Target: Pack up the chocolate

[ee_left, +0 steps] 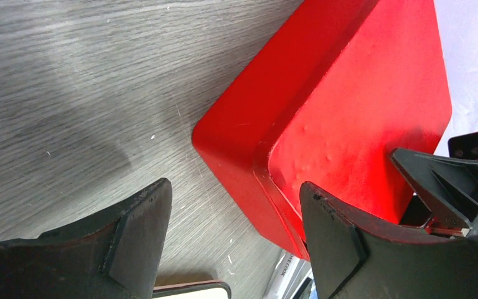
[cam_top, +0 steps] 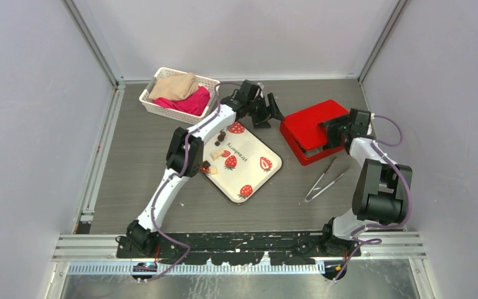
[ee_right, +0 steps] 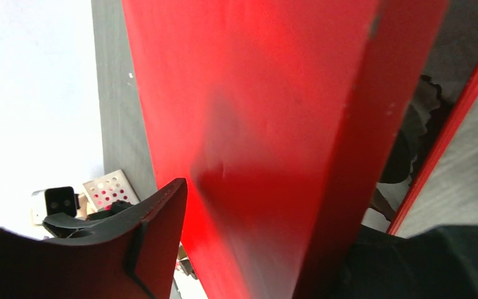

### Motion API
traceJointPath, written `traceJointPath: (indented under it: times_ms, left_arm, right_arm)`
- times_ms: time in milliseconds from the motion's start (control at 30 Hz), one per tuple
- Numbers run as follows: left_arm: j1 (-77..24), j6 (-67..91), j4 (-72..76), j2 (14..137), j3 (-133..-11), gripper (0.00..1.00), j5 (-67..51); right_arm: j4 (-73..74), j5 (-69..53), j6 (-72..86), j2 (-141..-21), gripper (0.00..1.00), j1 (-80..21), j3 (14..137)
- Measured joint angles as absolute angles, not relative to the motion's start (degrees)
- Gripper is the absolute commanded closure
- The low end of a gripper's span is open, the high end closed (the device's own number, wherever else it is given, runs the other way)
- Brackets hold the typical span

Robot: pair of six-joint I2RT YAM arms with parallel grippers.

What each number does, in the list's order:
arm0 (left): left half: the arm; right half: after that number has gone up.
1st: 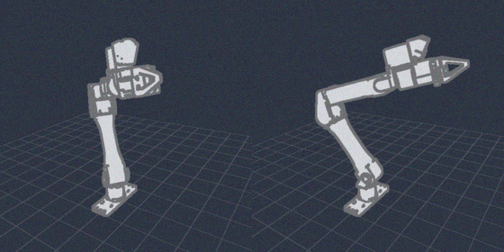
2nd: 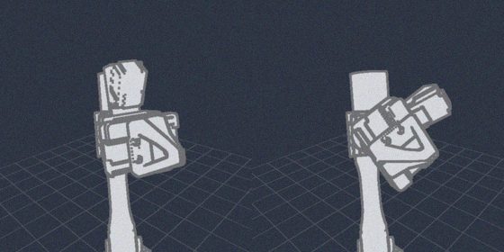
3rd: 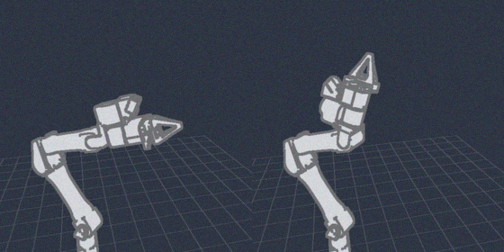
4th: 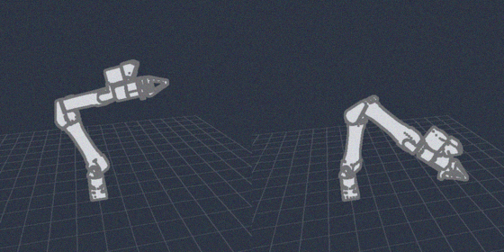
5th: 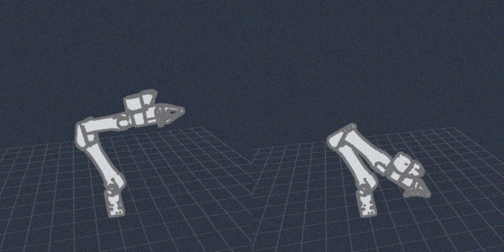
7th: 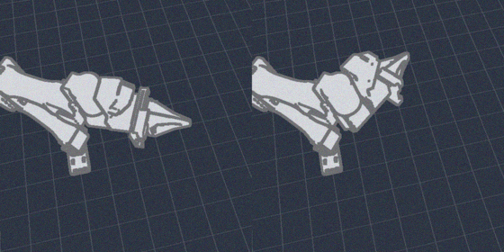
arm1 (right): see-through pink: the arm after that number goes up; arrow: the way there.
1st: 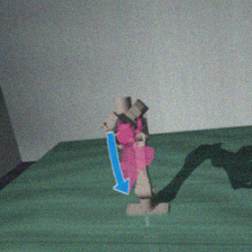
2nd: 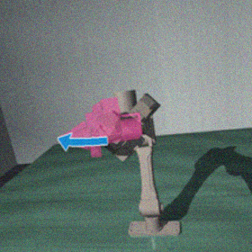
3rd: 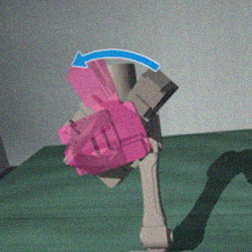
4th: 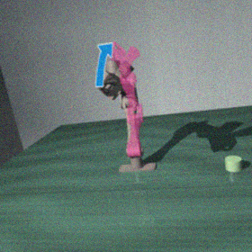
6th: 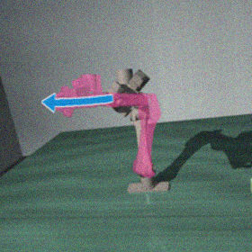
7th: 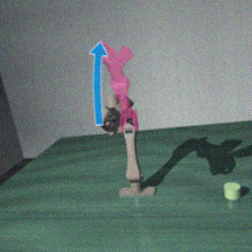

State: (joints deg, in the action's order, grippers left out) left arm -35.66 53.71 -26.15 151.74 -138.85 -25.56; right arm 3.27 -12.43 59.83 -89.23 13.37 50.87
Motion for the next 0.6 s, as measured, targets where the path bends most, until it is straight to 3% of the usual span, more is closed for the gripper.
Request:
traceJointPath:
  times_ms: [300,600]
  left_arm:
    - [-36.01,53.69,-26.2,151.74,-138.85,0.25,-26.04]
    - [-36.05,53.82,-26.2,151.76,-138.85,0.25,-26.74]
  right_arm:
    - [17.12,-4.69,58.17,-85.69,0.12,13.34,53.15]
    - [26.02,0.56,57.52,-81.73,0.12,13.37,53.39]
